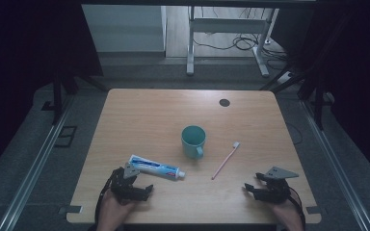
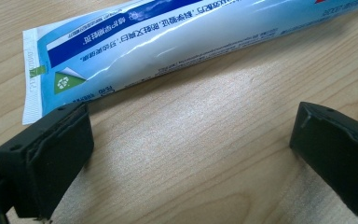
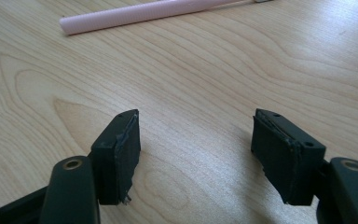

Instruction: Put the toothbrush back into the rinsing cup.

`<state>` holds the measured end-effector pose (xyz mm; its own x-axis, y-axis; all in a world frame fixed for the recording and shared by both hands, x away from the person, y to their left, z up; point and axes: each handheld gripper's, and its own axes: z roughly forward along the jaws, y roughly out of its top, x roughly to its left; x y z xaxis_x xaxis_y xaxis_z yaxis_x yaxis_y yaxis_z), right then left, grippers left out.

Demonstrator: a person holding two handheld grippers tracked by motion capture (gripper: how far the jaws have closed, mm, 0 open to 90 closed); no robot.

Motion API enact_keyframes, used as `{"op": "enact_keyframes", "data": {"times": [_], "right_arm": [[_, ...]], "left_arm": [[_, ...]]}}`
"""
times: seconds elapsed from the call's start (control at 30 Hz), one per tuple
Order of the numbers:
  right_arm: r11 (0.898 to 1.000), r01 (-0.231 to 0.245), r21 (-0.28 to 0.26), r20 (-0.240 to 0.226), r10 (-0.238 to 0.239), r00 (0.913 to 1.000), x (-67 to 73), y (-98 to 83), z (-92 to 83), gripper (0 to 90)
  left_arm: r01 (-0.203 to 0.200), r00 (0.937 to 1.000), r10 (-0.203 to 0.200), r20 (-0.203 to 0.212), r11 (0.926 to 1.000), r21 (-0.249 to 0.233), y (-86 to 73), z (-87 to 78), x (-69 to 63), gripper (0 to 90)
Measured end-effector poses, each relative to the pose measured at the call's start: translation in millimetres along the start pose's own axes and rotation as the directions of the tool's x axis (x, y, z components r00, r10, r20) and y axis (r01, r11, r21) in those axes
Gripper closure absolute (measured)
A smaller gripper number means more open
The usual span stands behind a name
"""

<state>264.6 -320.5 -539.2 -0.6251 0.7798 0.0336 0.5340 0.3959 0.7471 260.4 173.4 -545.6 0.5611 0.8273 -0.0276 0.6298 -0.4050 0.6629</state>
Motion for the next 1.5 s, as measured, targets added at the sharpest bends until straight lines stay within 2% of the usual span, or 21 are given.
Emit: {"op": "enact_keyframes", "data": {"times": [0.13, 0.3, 0.8, 0.97, 1.1, 1.27, 1.5], "right_arm": [[1.0, 0.001, 0.001, -0.006, -0.001, 1.0, 0.4, 0.8, -0.7, 35.5], [1.0, -0.013, 0.01, -0.033, 0.013, 0.9994, 0.7, 4.6, -5.1, 46.5], [0.999, 0.007, 0.042, -0.067, -0.004, 0.9977, 4.0, 11.9, -6.9, 64.2], [0.998, 0.024, 0.064, -0.076, -0.019, 0.9969, 5.2, 16.5, -6.6, 73.5], [0.997, 0.02, 0.076, -0.091, -0.013, 0.9958, 5.3, 20.2, -6.6, 82.1], [0.995, 0.037, 0.094, -0.104, -0.028, 0.9942, 8.0, 26.1, -5.6, 89.1], [0.992, 0.055, 0.11, -0.109, -0.043, 0.9931, 10.8, 32.5, -1.7, 89.2]], "left_arm": [[0.001, 1.0, -0.001, 0.0, 1.0, 0.0, 0.0, 0.0, -0.1, 0.0], [0.001, 1.0, -0.001, 0.0, 1.0, 0.0, 0.0, 0.0, -0.1, 0.0], [0.001, 1.0, -0.001, 0.0, 1.0, 0.0, 0.0, 0.0, -0.1, 0.0], [0.001, 1.0, -0.001, -0.001, 1.0, 0.0, -0.1, -0.1, -0.2, 0.0], [0.002, 1.0, -0.002, -0.001, 1.0, 0.0, -0.2, -0.1, -0.2, 0.0], [0.002, 1.0, -0.002, -0.001, 1.0, 0.0, -0.2, -0.1, -0.3, 0.0], [0.001, 1.0, -0.001, -0.001, 1.0, 0.0, -0.2, -0.1, -0.2, 0.0]]}}
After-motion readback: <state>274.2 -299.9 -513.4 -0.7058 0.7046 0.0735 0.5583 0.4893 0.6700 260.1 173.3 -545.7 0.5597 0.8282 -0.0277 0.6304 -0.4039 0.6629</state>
